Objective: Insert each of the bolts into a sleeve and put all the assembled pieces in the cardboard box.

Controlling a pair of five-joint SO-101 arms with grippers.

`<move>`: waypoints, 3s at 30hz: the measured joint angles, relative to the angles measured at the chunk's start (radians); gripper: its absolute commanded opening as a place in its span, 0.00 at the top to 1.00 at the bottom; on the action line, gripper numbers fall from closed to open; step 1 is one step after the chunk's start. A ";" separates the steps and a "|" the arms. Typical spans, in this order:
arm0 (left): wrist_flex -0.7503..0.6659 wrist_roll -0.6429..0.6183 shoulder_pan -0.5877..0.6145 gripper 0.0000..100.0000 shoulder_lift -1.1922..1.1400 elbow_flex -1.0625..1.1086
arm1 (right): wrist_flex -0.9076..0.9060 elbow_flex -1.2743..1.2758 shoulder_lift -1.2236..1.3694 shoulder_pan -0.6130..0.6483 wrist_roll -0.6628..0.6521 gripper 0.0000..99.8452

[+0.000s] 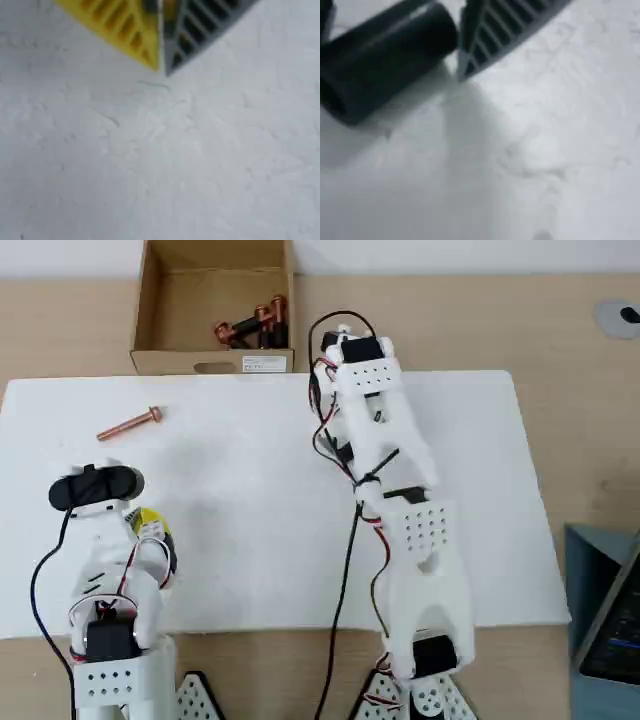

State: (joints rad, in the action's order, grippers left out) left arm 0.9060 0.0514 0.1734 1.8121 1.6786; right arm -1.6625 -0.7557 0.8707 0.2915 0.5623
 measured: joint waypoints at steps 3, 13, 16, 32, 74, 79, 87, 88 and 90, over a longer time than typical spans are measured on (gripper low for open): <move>0.000 0.000 0.000 1.00 0.000 0.000 | 0.000 -0.018 0.005 -0.008 0.000 0.80; 0.000 0.000 0.000 1.00 0.000 0.000 | -0.017 -0.041 0.029 -0.017 0.000 0.92; 0.000 0.000 0.000 1.00 0.000 0.000 | -0.025 -0.046 0.037 -0.040 0.000 0.97; 0.000 0.000 0.000 1.00 0.000 0.000 | -0.066 -0.100 0.044 -0.038 -0.026 0.99; 0.235 0.002 0.026 0.99 -0.057 -0.261 | -0.100 0.660 -1.366 -0.153 -0.166 0.99; 0.235 0.002 0.026 1.00 -0.242 -0.434 | -0.038 0.919 -1.582 -0.218 -0.166 0.99; 0.276 0.002 0.026 1.00 -0.697 -0.812 | 0.092 1.332 -1.858 -0.252 -0.166 0.99; 0.290 0.002 0.026 1.00 -0.749 -0.859 | 0.104 1.373 -1.892 -0.252 -0.166 0.99; 0.316 0.002 0.026 1.00 -0.853 -0.950 | 0.129 1.452 -1.964 -0.252 -0.166 0.99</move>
State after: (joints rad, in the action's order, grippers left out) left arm 1.2221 0.0529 0.1995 0.9590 0.7288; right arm -1.5336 0.6958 -1.0932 0.0399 0.3966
